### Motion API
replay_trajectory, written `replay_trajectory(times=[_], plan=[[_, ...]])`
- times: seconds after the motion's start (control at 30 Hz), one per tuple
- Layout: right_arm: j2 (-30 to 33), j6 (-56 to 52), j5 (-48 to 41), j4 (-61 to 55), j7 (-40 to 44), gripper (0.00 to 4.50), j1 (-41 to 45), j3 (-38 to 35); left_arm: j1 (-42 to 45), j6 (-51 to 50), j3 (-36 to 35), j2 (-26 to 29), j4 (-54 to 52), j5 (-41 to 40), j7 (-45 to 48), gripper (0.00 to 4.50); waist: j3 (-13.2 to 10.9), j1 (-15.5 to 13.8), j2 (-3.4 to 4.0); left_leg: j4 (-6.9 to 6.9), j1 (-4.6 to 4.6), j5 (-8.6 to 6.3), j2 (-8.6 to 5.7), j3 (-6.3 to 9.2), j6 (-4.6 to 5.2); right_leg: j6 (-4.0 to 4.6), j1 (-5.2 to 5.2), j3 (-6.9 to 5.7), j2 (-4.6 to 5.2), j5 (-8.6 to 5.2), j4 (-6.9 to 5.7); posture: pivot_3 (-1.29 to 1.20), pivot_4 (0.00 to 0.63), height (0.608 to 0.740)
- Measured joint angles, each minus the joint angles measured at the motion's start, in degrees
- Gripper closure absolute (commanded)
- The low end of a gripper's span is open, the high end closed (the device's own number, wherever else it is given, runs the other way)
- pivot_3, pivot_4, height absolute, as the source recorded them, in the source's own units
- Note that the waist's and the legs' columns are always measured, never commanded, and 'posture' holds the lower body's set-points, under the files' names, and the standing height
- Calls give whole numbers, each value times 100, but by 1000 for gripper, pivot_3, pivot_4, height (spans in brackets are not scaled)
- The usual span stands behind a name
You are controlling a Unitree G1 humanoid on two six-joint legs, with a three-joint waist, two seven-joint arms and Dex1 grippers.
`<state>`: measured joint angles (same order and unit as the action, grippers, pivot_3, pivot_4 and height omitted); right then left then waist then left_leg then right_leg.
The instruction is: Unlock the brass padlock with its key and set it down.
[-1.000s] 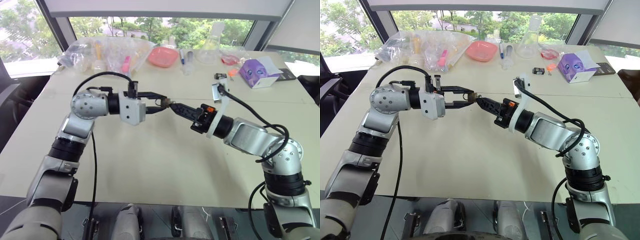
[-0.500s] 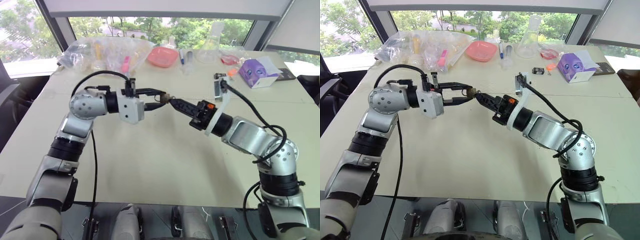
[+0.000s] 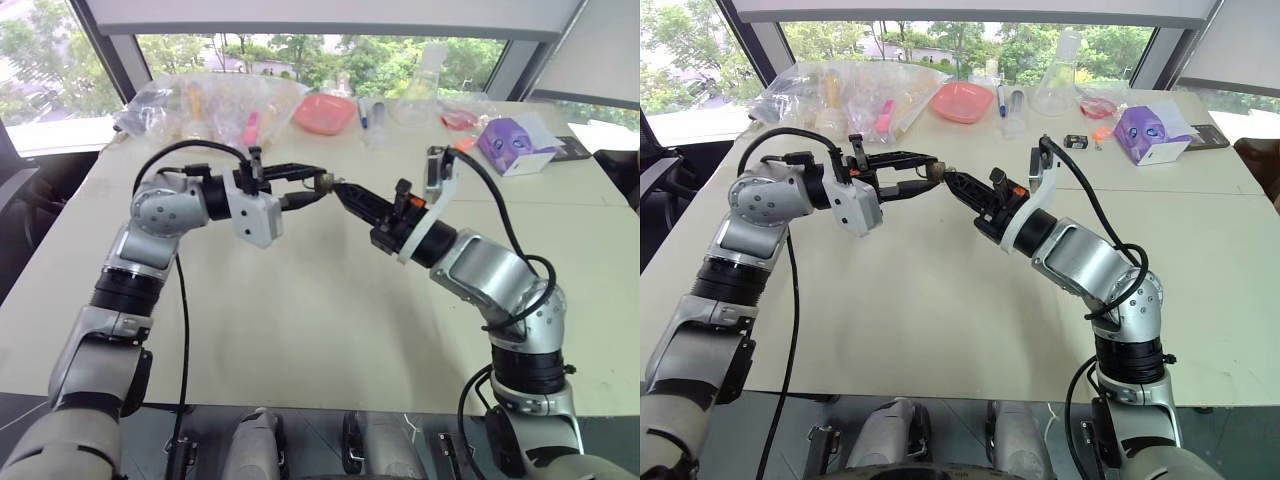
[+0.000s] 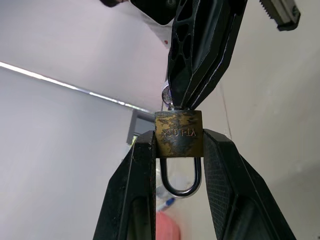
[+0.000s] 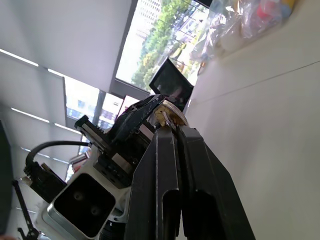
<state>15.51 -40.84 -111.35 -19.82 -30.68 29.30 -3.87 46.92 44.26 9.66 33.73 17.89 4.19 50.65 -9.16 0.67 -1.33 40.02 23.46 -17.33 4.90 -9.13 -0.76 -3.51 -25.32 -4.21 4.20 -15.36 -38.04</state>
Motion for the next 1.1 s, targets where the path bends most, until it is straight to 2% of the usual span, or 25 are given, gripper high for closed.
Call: replay_trajectory(times=[0.37,0.67,0.77,0.8,0.83,0.9,0.93,1.1], plan=[[-736,-9,-137,2,-707,4462,114,-349,130,625,0,85,311,521,-627,3788,0,1,0,0,0,0,0,0,0,0,0,0,0,0,-1,0,150,740],[-1096,-56,-169,44,-1069,4462,265,-545,234,1023,20,204,487,1039,-1236,3788,0,5,0,-1,0,0,0,0,0,0,0,0,0,0,-1,0,150,740],[-1080,-83,-177,44,-1107,4462,264,-546,236,1038,56,222,511,1043,-1258,3788,0,8,0,-1,0,0,0,0,0,0,0,0,1,0,-1,0,150,740],[-861,-207,-131,37,-1008,4462,260,-517,237,972,107,211,501,916,-1182,3788,0,-1,1,-1,1,0,-1,0,0,0,1,0,2,0,0,0,150,740],[-310,-454,-2,-3,-747,4462,258,-415,221,731,232,193,433,623,-943,3788,-2,-33,3,0,2,-1,-6,0,2,0,2,-1,13,0,0,0,150,740],[452,-784,380,-134,-183,3930,256,-343,178,180,410,141,345,63,-420,3788,-1,-22,2,2,3,-5,-8,0,10,-1,2,-1,19,0,3,0,150,740],[640,-816,523,-146,33,3568,257,-362,178,-6,466,149,341,-77,-235,3788,-1,-3,3,2,2,-7,-11,0,12,-3,2,0,20,1,3,0,150,740],[1316,-1052,1294,-290,1136,1135,167,-246,177,-375,529,168,264,-376,307,3788,-2,32,4,-5,-2,-5,-1,-1,8,-6,-3,-1,1,2,2,0,150,740]])
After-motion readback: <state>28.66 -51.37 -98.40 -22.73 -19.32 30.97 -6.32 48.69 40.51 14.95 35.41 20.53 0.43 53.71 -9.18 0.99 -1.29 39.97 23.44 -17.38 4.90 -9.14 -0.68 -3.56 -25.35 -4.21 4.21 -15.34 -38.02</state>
